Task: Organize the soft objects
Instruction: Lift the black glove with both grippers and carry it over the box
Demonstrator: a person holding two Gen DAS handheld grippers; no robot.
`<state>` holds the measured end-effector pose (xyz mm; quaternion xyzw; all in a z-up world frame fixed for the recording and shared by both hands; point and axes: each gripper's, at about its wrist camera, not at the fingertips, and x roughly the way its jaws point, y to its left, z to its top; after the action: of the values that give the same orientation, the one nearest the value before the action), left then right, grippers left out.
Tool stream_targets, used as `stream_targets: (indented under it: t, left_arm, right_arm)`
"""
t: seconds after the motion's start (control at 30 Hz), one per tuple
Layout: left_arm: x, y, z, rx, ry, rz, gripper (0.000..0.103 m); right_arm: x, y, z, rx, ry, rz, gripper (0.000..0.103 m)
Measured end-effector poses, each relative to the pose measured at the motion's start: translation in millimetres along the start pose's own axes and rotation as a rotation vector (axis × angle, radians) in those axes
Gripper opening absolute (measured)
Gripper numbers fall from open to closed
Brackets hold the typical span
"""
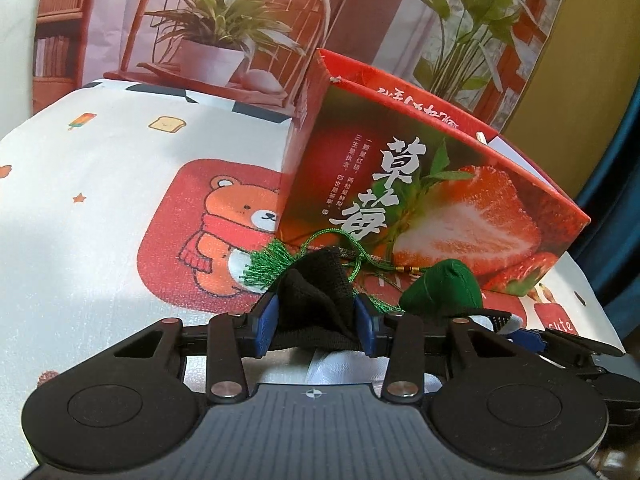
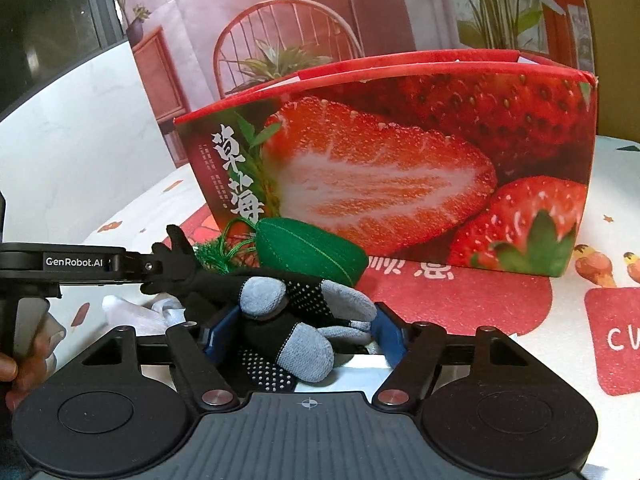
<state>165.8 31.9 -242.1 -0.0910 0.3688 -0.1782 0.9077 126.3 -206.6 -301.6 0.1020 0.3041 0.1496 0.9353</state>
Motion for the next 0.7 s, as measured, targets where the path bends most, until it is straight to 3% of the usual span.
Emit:
stream_targets:
  t: [0.17,0.2,0.27,0.3,0.4,0.7]
  left_arm:
    - [-1.4,-0.5,-1.4,0.003,-0.004,0.002,0.044]
    - [-2.7,-1.0,-1.6,0.004,-0.006,0.003,0.043]
    - [-6.7,-6.1,-2.4,0.031,-0.015,0.002,0.029]
    - [-9.1,-9.5,-2.3,0.048,-0.019,-0.002,0.027]
    - [-19.1,-20.8,-0.9,0.098,-0.051,-0.002,0.024]
    - [-46.4,-38.1,10.5,0.102,-0.131,-0.066,0.022]
  right_arm:
    - [-0.5,0.0,-0.4,0.001,0.0,0.003,0.065]
    - [-0.4,0.1,-0.4,0.0,0.0,0.004,0.061]
    - [-1.0,0.7,-0.8,-0.004,-0.001,0.008,0.053]
    - [-1.4,1.8,-1.1,-0.007,-0.002,0.01,0.048]
    - [-3.3,4.6,-0.8,-0.019,-0.009,0.002,0.041]
    - [-18.9,-3.3,4.8,0.037,-0.051,0.033,0.019]
